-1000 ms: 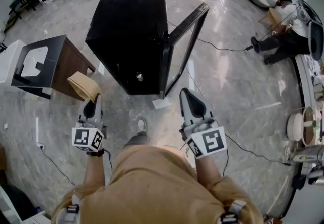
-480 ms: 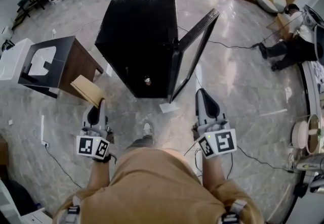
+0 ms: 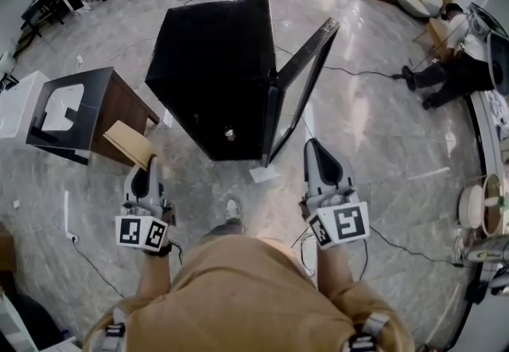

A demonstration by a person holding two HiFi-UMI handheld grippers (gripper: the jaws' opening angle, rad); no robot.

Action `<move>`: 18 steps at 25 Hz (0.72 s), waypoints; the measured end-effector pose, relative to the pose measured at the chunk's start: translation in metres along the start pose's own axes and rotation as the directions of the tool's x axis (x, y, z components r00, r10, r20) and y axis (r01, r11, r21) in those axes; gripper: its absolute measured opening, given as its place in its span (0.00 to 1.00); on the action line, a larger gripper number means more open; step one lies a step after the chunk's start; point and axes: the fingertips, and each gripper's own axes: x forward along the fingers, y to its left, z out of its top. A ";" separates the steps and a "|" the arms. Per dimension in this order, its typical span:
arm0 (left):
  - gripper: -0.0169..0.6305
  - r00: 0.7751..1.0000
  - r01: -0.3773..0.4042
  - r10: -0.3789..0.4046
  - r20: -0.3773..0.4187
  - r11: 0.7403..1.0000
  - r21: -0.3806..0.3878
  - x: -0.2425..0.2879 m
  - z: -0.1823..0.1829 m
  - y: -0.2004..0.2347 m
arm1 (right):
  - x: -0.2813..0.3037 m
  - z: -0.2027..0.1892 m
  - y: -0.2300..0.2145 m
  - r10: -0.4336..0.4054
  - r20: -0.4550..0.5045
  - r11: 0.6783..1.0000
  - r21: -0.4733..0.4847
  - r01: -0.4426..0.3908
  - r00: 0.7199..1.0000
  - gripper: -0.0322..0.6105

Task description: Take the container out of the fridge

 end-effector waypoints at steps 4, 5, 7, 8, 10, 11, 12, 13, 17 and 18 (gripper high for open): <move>0.06 1.000 0.004 -0.004 0.008 1.000 0.006 0.003 0.001 0.003 | 0.004 0.000 0.000 -0.004 -0.003 1.000 -0.012 0.004 1.000 0.05; 0.06 1.000 0.002 -0.002 0.010 1.000 0.006 0.003 0.003 0.005 | 0.006 0.001 0.001 -0.001 -0.004 1.000 -0.017 0.001 1.000 0.05; 0.06 1.000 0.000 0.000 0.011 1.000 0.008 0.002 0.005 0.006 | 0.008 0.003 0.004 0.007 -0.010 1.000 -0.028 -0.008 1.000 0.05; 0.06 1.000 -0.001 0.001 0.011 1.000 0.008 0.002 0.005 0.007 | 0.009 0.003 0.005 0.011 -0.010 0.999 -0.030 -0.011 1.000 0.05; 0.06 1.000 -0.002 0.002 0.011 1.000 0.008 0.002 0.005 0.007 | 0.009 0.004 0.006 0.017 -0.004 0.999 -0.030 -0.017 1.000 0.05; 0.06 1.000 -0.002 0.002 0.011 1.000 0.008 0.002 0.004 0.007 | 0.009 0.004 0.007 0.019 -0.002 0.999 -0.029 -0.019 1.000 0.05; 0.06 1.000 -0.001 0.001 0.011 1.000 0.008 0.002 0.004 0.007 | 0.008 0.004 0.007 0.019 -0.001 0.999 -0.028 -0.020 1.000 0.05; 0.06 1.000 0.001 -0.001 0.011 1.000 0.009 0.002 0.004 0.006 | 0.008 0.004 0.007 0.019 -0.001 0.999 -0.027 -0.019 1.000 0.05; 0.06 1.000 0.014 -0.015 0.010 1.000 0.014 0.003 0.003 0.004 | 0.006 0.003 0.007 0.016 0.003 1.000 -0.019 -0.016 1.000 0.05; 0.06 1.000 0.017 -0.018 0.008 1.000 0.013 0.003 0.002 0.004 | 0.006 0.004 0.008 0.017 0.002 1.000 -0.019 -0.017 1.000 0.05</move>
